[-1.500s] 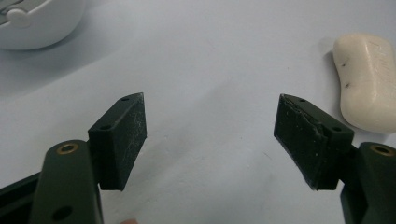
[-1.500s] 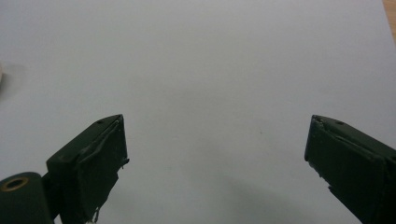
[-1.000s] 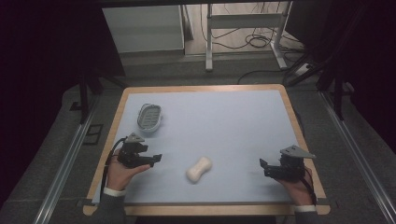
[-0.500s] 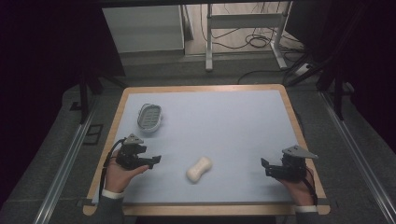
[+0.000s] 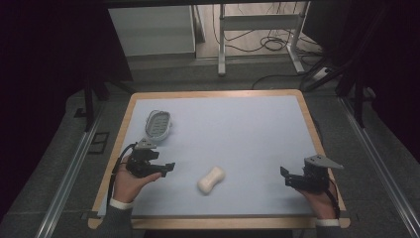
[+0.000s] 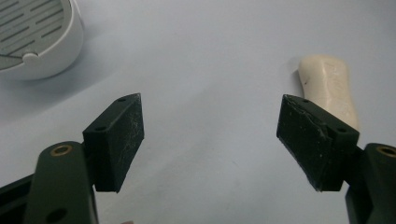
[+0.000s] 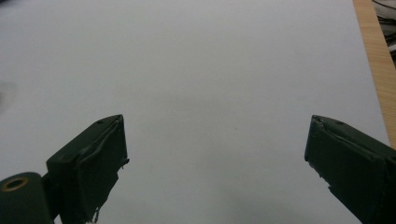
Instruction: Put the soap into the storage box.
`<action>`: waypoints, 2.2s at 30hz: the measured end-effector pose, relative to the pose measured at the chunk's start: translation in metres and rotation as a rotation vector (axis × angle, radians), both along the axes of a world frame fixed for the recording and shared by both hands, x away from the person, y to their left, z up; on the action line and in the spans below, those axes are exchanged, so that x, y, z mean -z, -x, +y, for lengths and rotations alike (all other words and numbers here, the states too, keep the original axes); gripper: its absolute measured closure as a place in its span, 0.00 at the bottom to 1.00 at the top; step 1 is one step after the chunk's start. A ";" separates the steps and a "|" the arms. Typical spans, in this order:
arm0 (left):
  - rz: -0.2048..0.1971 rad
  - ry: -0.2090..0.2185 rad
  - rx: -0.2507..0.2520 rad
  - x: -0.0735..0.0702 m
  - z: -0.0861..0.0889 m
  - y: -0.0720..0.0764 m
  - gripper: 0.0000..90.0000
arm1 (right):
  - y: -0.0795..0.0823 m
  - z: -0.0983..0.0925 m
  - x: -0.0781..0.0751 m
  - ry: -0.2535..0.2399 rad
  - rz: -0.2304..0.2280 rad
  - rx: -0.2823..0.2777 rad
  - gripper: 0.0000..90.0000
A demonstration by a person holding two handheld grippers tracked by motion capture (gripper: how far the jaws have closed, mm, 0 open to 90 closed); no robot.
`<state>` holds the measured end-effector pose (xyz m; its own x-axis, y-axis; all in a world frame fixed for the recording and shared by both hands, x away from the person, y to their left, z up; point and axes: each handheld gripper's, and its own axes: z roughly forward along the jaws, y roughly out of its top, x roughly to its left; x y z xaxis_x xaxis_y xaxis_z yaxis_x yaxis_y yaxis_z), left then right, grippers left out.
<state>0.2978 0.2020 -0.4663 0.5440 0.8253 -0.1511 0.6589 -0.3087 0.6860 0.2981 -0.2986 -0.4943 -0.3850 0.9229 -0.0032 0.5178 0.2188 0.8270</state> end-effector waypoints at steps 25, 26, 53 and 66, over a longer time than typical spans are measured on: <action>0.039 -0.066 0.080 -0.007 -0.047 -0.011 0.27 | 0.000 -0.002 0.001 0.038 0.003 0.002 0.06; 0.042 -0.069 0.084 -0.006 -0.049 -0.011 0.27 | 0.000 -0.002 0.001 0.039 0.002 0.003 0.06; 0.059 -0.114 0.181 0.004 -0.096 -0.010 0.28 | -0.001 -0.004 0.004 0.047 0.018 0.017 0.07; 0.085 -0.144 0.210 0.013 -0.117 -0.012 0.30 | -0.002 -0.006 0.005 0.047 0.028 0.023 0.07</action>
<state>0.3095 0.0846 -0.4794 0.6963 0.7117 -0.0925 0.6232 -0.5357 0.5698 0.2999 -0.3047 -0.4991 -0.3640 0.9307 -0.0364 0.5459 0.2448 0.8013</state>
